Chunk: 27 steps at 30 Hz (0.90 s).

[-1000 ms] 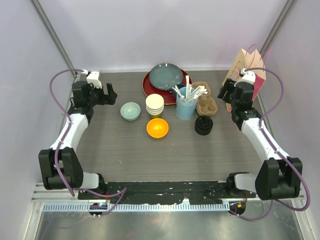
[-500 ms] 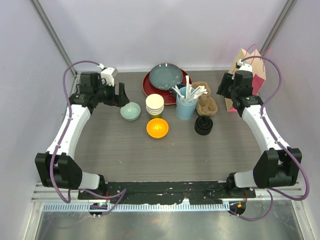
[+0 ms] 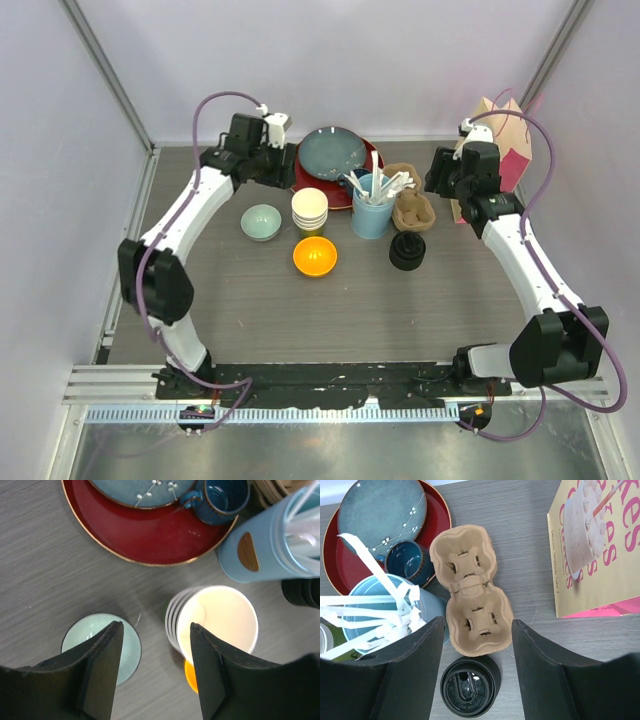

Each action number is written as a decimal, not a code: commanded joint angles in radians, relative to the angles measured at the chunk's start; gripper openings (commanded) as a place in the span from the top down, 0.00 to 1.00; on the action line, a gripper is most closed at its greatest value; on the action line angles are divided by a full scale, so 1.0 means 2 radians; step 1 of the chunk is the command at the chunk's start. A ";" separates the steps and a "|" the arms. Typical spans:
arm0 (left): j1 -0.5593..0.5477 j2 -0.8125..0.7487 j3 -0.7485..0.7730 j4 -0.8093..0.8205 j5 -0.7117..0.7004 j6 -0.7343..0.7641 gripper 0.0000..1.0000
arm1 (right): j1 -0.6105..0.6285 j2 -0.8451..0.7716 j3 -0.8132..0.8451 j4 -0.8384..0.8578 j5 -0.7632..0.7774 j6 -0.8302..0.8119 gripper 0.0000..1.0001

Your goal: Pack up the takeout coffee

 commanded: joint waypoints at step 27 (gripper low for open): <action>-0.050 0.088 0.097 -0.048 -0.030 0.044 0.63 | 0.005 0.001 -0.009 0.010 -0.010 -0.033 0.39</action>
